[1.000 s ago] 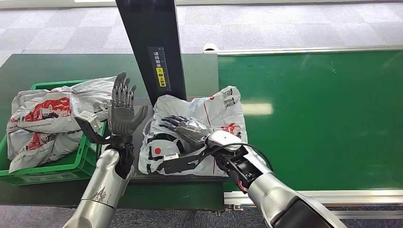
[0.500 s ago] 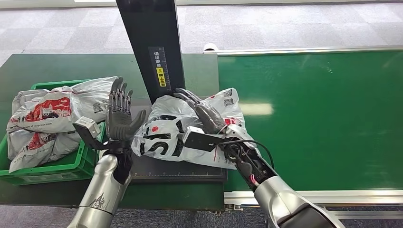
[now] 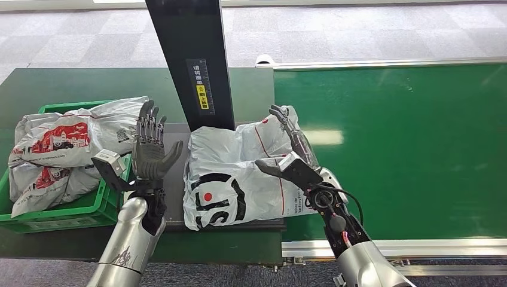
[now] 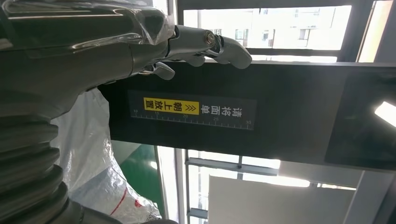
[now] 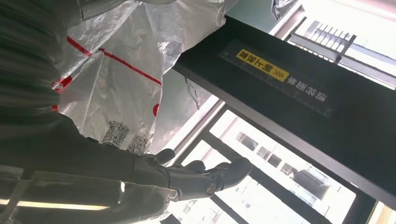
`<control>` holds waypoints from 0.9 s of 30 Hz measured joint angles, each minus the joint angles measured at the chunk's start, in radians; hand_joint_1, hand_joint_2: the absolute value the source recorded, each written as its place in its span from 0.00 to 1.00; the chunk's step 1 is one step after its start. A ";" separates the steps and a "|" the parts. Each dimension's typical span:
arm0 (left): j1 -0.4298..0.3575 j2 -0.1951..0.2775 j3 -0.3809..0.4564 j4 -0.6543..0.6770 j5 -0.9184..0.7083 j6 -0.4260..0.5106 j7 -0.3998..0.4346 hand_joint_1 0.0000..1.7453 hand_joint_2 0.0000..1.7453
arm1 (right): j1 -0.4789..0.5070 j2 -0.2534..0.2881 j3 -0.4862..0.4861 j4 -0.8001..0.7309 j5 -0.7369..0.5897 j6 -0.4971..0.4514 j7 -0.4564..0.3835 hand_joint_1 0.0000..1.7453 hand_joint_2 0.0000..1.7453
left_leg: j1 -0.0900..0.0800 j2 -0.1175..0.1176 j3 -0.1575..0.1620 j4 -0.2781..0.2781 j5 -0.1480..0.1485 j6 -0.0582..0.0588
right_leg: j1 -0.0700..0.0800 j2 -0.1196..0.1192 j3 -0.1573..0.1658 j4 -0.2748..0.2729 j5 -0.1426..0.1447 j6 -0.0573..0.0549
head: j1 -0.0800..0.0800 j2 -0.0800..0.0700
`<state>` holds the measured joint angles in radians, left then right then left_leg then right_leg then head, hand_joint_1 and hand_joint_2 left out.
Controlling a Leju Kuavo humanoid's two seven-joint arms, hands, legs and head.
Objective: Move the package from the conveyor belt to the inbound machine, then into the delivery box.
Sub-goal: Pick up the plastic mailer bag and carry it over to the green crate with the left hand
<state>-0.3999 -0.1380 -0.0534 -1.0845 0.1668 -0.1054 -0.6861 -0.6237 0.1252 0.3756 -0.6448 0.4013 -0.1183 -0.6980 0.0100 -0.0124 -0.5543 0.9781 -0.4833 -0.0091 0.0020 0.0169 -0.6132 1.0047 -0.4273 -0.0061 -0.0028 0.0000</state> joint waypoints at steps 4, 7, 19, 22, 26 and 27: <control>-0.001 0.000 -0.002 0.000 -0.007 -0.006 0.003 0.00 1.00 | 0.026 -0.008 -0.037 -0.040 -0.034 -0.006 0.000 0.00 1.00 | 0.000 0.000 0.000 0.000 0.000 0.000 | 0.000 0.000 0.000 0.000 0.000 0.000 | 0.000 0.000; -0.001 0.002 -0.014 0.001 -0.039 -0.021 0.006 0.00 1.00 | 0.053 -0.010 -0.073 -0.088 -0.073 -0.035 -0.001 0.00 1.00 | 0.000 0.000 0.000 0.000 0.000 0.000 | 0.000 0.000 0.000 0.000 0.000 0.000 | 0.000 0.000; -0.008 0.024 -0.218 0.021 -0.462 0.056 0.028 0.00 1.00 | 0.119 -0.015 -0.262 -0.254 -0.241 -0.032 0.026 0.00 1.00 | 0.000 0.000 0.000 0.000 0.000 0.000 | -0.001 0.000 0.000 0.000 0.000 0.000 | 0.000 0.000; -0.016 0.024 -0.262 0.021 -0.515 0.076 0.027 0.00 1.00 | 0.127 -0.016 -0.282 -0.273 -0.253 -0.038 0.025 0.00 1.00 | 0.000 0.000 0.000 0.000 0.000 0.000 | 0.000 0.000 0.000 0.000 0.000 0.000 | 0.000 0.000; -0.028 0.024 -0.329 0.003 -0.634 0.108 0.044 0.00 1.00 | 0.132 -0.015 -0.303 -0.299 -0.270 -0.061 0.028 0.00 1.00 | 0.000 0.000 0.000 0.000 0.000 0.000 | 0.000 0.000 0.000 0.000 0.000 0.000 | 0.000 0.000; -0.033 0.024 -0.348 0.001 -0.664 0.104 0.070 0.00 1.00 | 0.133 -0.014 -0.307 -0.304 -0.274 -0.063 0.031 0.00 1.00 | 0.000 0.000 0.000 0.000 0.000 0.000 | 0.000 0.000 0.000 0.000 0.000 0.000 | 0.000 0.000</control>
<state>-0.4333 -0.1136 -0.4011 -1.0835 -0.4973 -0.0016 -0.6164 -0.4910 0.1109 0.0689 -0.9486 0.1278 -0.1810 -0.6666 0.0097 -0.0124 -0.5545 0.9781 -0.4835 -0.0090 0.0016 0.0170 -0.6133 1.0045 -0.4273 -0.0061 -0.0027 0.0000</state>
